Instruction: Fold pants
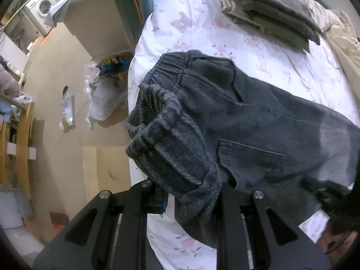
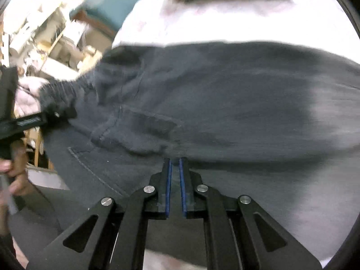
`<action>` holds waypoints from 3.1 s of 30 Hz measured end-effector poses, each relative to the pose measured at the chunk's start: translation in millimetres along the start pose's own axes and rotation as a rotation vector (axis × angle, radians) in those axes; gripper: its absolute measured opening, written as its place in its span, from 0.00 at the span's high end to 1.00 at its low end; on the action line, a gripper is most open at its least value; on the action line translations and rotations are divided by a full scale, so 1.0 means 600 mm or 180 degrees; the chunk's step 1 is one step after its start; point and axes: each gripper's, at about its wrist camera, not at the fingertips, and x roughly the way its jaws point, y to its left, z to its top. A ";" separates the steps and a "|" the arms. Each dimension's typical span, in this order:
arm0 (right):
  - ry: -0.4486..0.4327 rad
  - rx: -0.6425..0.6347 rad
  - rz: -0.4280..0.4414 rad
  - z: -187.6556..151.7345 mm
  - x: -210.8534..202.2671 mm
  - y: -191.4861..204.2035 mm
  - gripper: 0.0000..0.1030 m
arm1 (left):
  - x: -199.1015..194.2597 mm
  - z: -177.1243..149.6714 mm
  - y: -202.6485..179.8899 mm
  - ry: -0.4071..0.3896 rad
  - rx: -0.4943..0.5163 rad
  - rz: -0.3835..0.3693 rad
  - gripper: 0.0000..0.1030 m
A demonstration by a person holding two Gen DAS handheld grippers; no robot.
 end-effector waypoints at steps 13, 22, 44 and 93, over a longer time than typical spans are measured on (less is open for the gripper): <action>-0.0649 0.0938 -0.0809 -0.048 -0.235 -0.258 0.20 | -0.073 0.001 -0.079 -0.0670 0.0241 0.0236 0.87; -0.1223 0.1670 -0.0303 -0.040 -0.322 -0.346 0.20 | -0.126 -0.074 -0.362 -0.1219 0.1376 0.0278 0.87; -0.0865 0.1673 0.0053 -0.036 -0.265 -0.334 0.20 | -0.048 -0.165 -0.351 -0.0497 0.1732 -0.0636 0.13; -0.0435 -0.0853 -0.1357 0.149 -0.065 -0.169 0.64 | 0.193 -0.129 -0.277 0.0574 0.0593 -0.0022 0.07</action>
